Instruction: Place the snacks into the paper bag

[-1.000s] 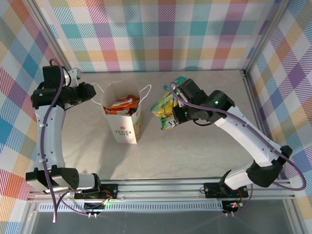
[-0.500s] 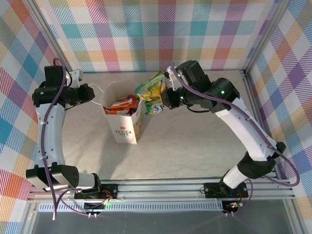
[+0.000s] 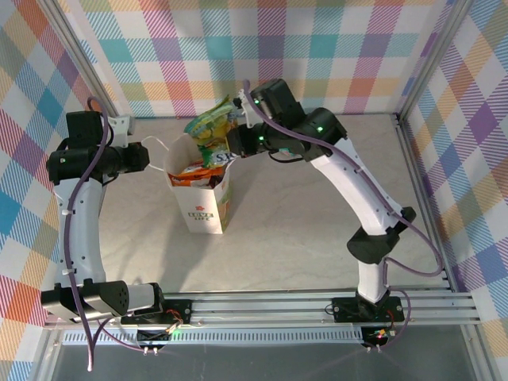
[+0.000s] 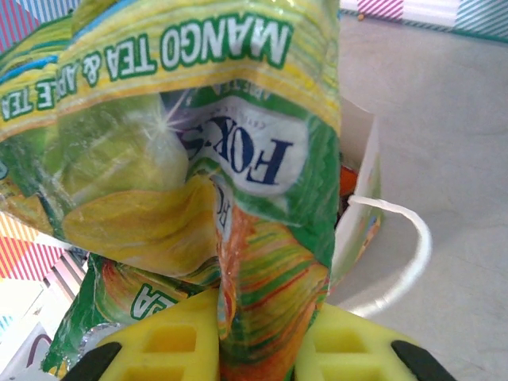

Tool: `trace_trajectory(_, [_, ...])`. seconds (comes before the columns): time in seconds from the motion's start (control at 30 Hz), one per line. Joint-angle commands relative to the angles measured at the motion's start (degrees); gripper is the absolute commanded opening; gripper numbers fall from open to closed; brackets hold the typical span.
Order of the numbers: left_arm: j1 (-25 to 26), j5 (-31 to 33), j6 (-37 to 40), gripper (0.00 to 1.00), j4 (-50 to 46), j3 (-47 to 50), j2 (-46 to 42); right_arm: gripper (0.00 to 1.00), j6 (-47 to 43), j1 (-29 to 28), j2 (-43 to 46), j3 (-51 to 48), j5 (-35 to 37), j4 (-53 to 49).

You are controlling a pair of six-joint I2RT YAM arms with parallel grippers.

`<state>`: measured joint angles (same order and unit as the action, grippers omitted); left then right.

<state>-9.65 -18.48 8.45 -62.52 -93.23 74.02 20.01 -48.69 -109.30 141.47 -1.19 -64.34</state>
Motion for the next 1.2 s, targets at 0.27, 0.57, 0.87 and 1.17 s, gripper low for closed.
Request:
trace_trajectory(0.27, [-1.16,1.51,2.18,0.12,1.15,3.31,-2.11,0.07,5.03,-0.93,-5.01,3.28,-4.57,6.79])
trace_trajectory(0.57, [-1.16,1.93,2.26,0.12,1.17,3.28,-2.3,0.08,5.26,-1.0,-8.02,3.37,-5.29,6.41])
trace_trajectory(0.87, [-1.15,2.31,2.52,0.12,1.26,3.84,-2.99,0.08,5.1,-1.04,-10.31,3.36,-5.17,6.33])
trace_trajectory(1.17, [-1.15,2.84,2.53,0.12,1.61,4.12,-2.82,0.08,4.82,-0.99,-12.25,3.29,-4.35,5.33])
